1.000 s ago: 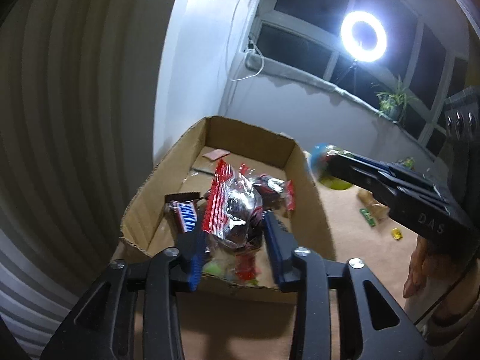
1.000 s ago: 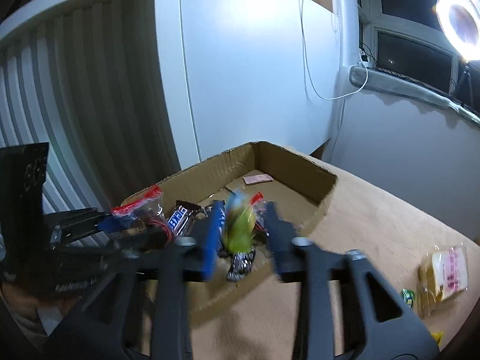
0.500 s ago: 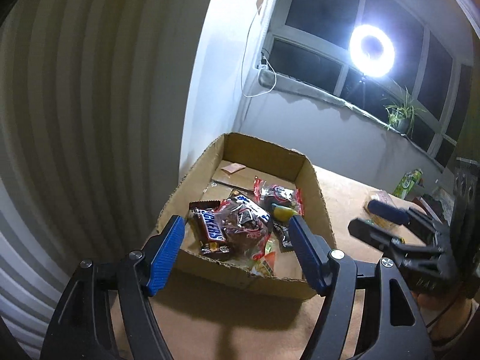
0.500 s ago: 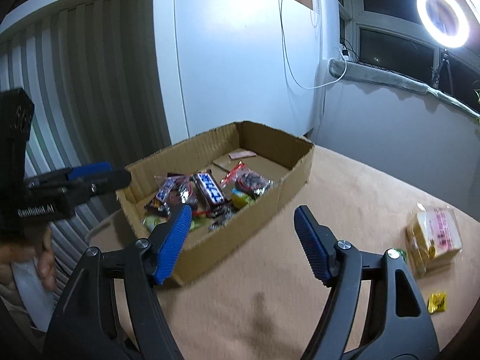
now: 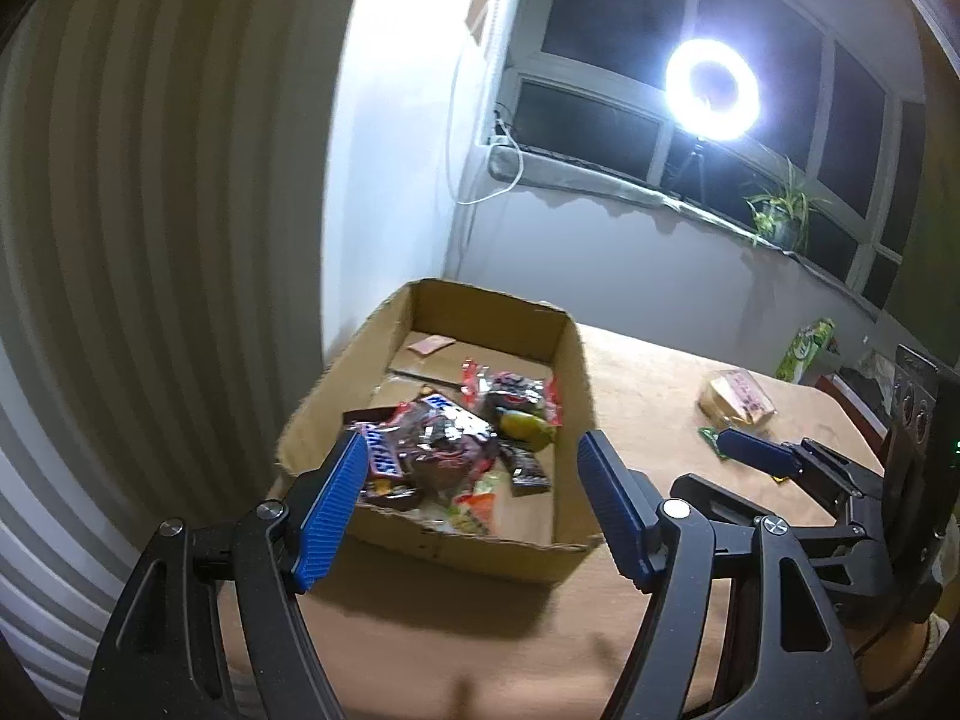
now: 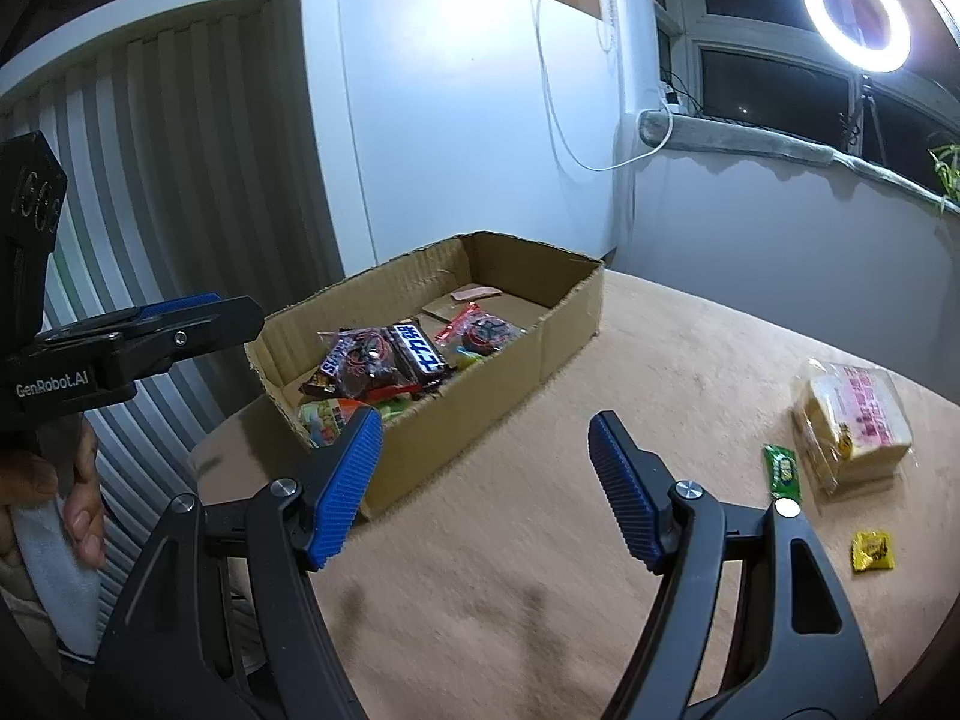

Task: Organize snacks
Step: 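Withdraw both tools from the box toward the remaining snacks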

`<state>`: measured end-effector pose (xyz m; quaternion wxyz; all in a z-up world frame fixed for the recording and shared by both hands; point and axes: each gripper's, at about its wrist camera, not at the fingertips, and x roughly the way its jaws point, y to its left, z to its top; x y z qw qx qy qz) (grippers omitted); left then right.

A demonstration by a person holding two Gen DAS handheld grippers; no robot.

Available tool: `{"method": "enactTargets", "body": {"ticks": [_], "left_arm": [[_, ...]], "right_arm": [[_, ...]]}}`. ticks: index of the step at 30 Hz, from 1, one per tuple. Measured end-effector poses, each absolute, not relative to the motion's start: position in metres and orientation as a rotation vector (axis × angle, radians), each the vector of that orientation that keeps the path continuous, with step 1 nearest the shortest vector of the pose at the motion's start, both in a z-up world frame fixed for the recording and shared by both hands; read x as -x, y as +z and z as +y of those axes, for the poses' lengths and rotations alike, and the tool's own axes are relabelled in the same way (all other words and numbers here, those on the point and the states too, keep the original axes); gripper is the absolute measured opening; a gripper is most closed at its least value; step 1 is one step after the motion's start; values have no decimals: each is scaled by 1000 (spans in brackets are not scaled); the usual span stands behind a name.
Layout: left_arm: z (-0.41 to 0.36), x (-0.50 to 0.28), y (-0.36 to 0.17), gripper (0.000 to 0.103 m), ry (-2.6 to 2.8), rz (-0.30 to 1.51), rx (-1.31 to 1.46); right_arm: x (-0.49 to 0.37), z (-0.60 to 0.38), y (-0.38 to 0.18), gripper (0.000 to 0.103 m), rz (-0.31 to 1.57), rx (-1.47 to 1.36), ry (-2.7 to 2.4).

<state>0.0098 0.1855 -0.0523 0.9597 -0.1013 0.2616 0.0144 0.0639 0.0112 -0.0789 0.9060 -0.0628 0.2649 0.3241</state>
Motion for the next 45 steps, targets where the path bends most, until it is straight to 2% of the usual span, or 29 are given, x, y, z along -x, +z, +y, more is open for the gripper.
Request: {"method": "enactTargets", "body": {"ticks": [33,45], "left_arm": [[36,-74,-57,73,-224,637,6],[-15,-144,-97,73,-307,773,17]], "right_arm": [[-105,-158,-101,75,578,-29,390],[-143,-190,-128,75,770,26,322]]}}
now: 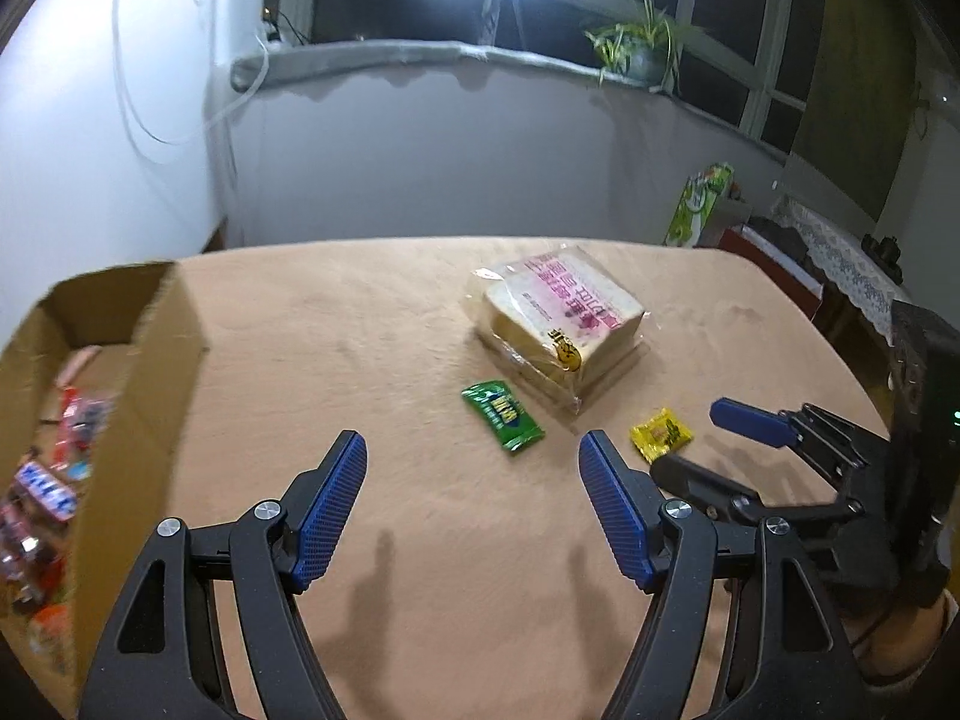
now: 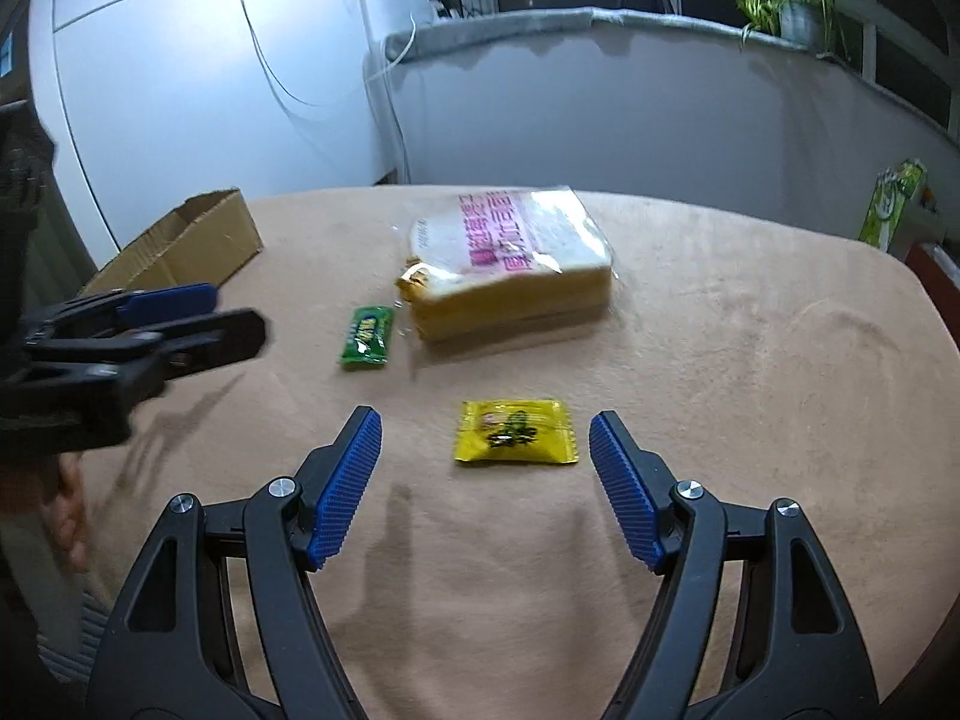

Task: Organize snacks
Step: 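Withdraw both tools from the box toward the remaining snacks, then grasp the green candy wrapper with the left tool while the right tool grasps the yellow candy wrapper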

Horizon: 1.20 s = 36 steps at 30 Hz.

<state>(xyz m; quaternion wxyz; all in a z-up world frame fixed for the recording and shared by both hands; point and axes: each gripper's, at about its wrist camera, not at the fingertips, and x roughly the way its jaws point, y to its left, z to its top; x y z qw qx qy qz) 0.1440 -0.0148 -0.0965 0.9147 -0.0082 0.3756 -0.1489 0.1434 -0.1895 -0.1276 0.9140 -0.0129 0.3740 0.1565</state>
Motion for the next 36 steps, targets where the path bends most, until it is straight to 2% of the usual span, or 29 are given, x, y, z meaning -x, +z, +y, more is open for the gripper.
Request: {"method": "enactTargets", "body": {"ticks": [8,10,12,13,14,15,17,18,25,36], "left_arm": [[-42,-180,-128,73,-310,889,-7],[-45,-183,-133,67,-296,901,-15],[-47,-183,-134,64,-281,893,-29],[-47,-183,-133,56,-279,890,-27],[-46,-184,-133,48,-275,888,-25],[-44,-184,-133,45,-271,886,-21],[-42,-185,-133,26,-267,882,-9],[-40,-186,-133,22,-264,882,-2],[-30,-185,-132,19,-319,876,70],[-25,-150,-113,19,-315,800,27]], "right_arm": [[-162,-194,-139,75,850,22,328],[-163,-196,-140,75,855,21,329],[-163,-195,-140,67,856,31,315],[-162,-195,-140,63,853,34,308],[-162,-195,-140,52,849,34,304],[-161,-196,-140,39,847,30,303],[-162,-196,-140,36,844,24,310],[-162,-196,-140,36,843,24,311],[-160,-202,-139,34,823,-9,321],[-153,-203,-135,34,775,-22,299]]}}
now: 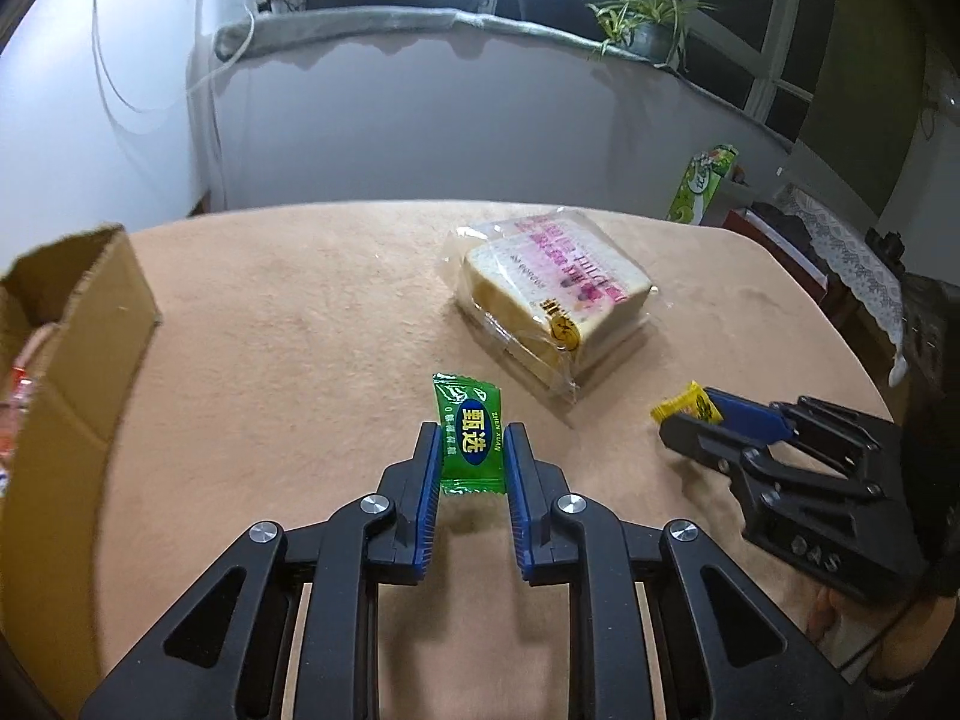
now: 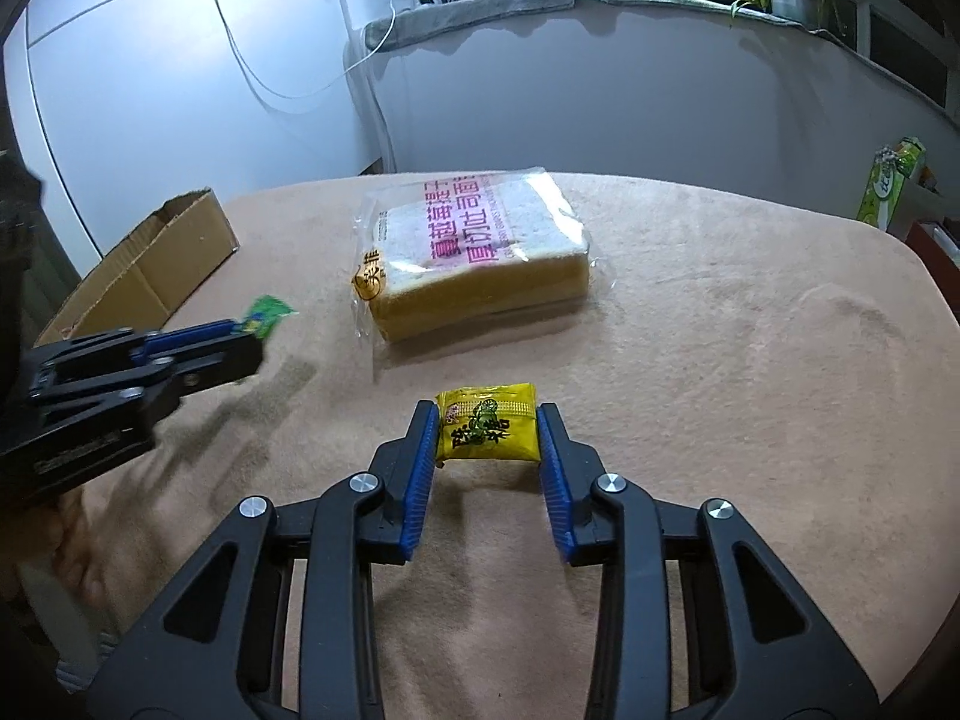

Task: Organize snacks
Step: 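Grasp the green candy wrapper with the left tool while the right tool grasps the yellow candy wrapper, then carry both candy wrappers to the cardboard box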

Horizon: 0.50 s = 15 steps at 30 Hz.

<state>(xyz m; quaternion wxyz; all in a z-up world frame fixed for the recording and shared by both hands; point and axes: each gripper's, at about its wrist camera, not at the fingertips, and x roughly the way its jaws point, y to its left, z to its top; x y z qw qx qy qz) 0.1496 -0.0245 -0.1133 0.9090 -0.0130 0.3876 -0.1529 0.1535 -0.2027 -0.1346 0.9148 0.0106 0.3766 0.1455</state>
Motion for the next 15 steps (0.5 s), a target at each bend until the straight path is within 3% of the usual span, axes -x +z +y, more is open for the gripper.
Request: {"method": "enactTargets", "body": {"ticks": [15], "left_arm": [[-19,-102,-60,19,-290,626,-36]], "right_arm": [[-137,-201,-123,34,718,-11,279]]}}
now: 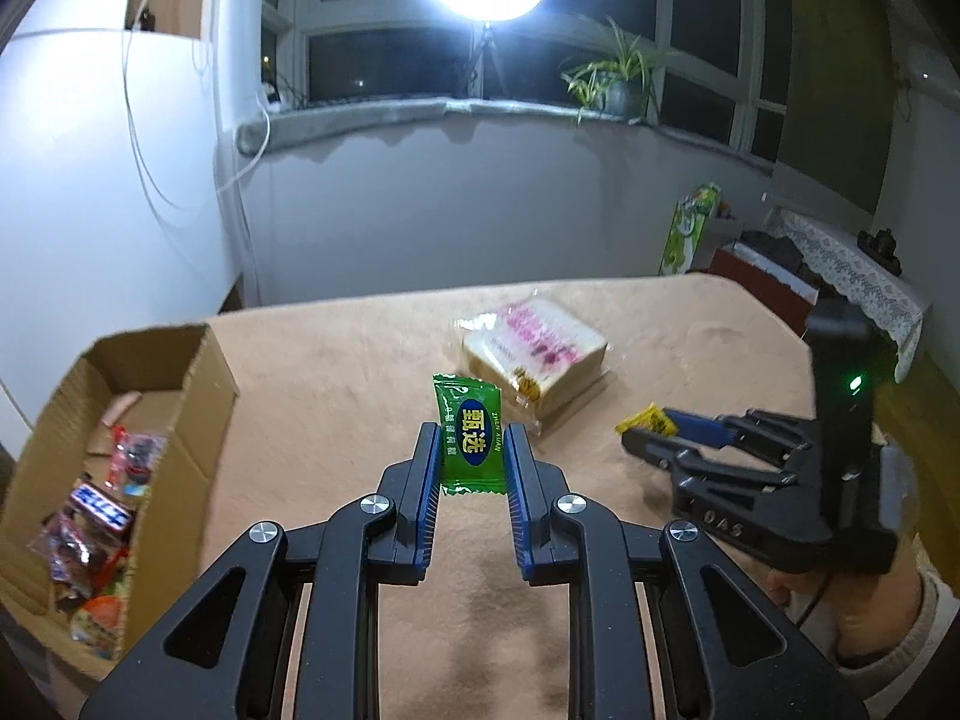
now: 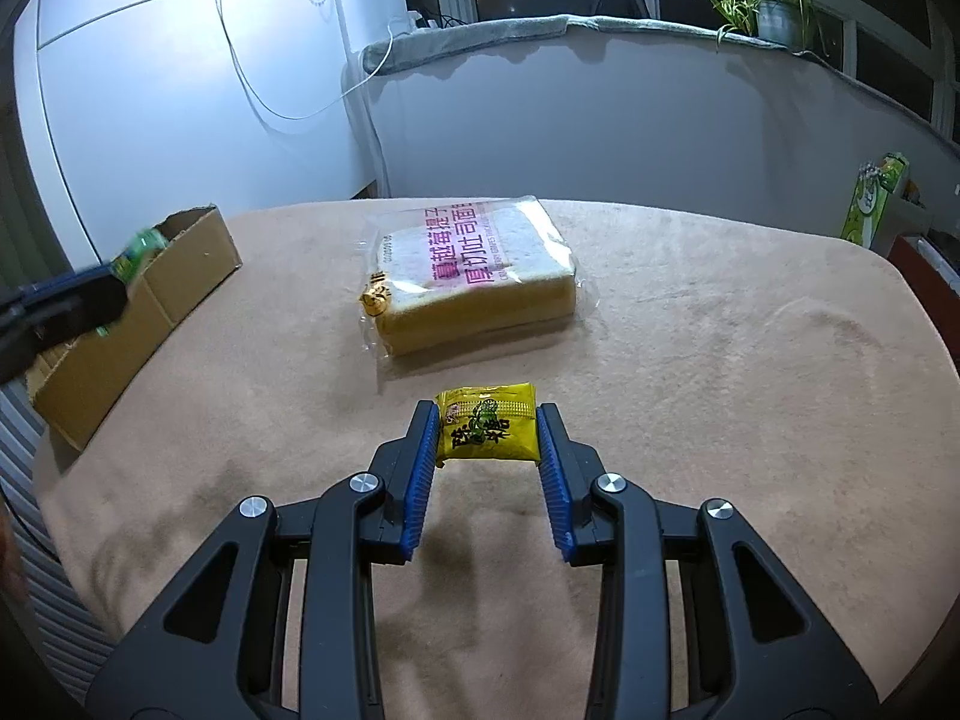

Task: Organize snacks
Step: 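Carry both candy wrappers to the cardboard box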

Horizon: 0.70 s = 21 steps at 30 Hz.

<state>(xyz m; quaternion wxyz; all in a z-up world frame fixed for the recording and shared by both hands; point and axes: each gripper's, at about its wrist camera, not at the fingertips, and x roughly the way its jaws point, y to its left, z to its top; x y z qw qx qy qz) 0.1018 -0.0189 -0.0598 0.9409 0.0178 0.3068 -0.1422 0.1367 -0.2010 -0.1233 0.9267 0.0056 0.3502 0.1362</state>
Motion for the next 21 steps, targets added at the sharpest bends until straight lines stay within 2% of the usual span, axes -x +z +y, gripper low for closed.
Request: {"method": "enactTargets", "body": {"ticks": [12,21], "left_arm": [[-6,-77,-30,19,-291,531,-32],[33,-63,-23,19,-247,492,17]], "right_arm": [[-112,-179,-75,34,614,16,311],[-102,-135,-41,34,546,74,362]]}}
